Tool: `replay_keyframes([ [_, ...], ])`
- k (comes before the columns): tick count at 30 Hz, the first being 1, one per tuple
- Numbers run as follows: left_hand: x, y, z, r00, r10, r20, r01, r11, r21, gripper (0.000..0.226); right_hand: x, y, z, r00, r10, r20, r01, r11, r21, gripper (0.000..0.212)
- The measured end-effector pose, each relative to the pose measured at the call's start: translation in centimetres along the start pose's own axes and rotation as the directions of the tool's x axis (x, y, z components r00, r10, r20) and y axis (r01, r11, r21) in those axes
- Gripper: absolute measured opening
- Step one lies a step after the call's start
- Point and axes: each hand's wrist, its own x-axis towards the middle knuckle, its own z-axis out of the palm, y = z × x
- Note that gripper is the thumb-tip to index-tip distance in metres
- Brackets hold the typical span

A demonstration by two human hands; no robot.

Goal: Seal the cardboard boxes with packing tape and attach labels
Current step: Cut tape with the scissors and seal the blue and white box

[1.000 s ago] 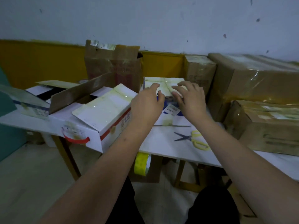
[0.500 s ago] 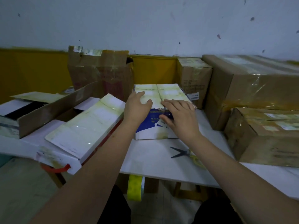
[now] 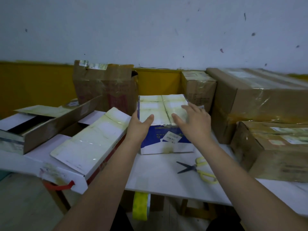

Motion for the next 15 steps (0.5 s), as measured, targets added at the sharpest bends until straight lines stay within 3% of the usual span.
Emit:
replay_keyframes([
  [3, -1.9, -0.3, -0.3, 0.994, 0.111, -0.006, -0.109, 0.986, 0.126, 0.061, 2.1, 0.5, -1.4, 0.94, 0.197, 0.279, -0.25, 0.953, 0.171, 0.091],
  [5, -2.6, -0.5, -0.9, 0.994, 0.111, 0.014, -0.112, 0.981, 0.157, 0.069, 3.0, 0.6, -2.4, 0.894, 0.266, 0.362, -0.36, 0.906, 0.223, 0.089],
  [8, -1.9, 0.7, -1.7, 0.996, -0.049, 0.081, 0.044, 0.997, 0.068, 0.065, 3.1, 0.8, -2.6, 0.907, 0.295, 0.3, -0.383, 0.874, 0.299, 0.073],
  [10, -0.8, 1.7, -2.0, 0.994, -0.096, 0.045, 0.095, 0.995, 0.023, 0.062, 2.2, 0.4, -2.4, 0.922, 0.301, 0.245, -0.369, 0.873, 0.317, 0.069],
  [12, -0.1, 3.0, -2.1, 0.998, -0.066, 0.001, 0.066, 0.994, 0.082, 0.066, 0.9, -0.1, -2.6, 0.938, 0.299, 0.172, -0.343, 0.865, 0.366, 0.07],
  [15, 0.9, 4.1, -2.1, 0.999, 0.019, -0.046, -0.01, 0.983, 0.185, 0.095, -0.9, -0.6, -2.9, 0.968, 0.241, 0.07, -0.248, 0.872, 0.422, 0.072],
])
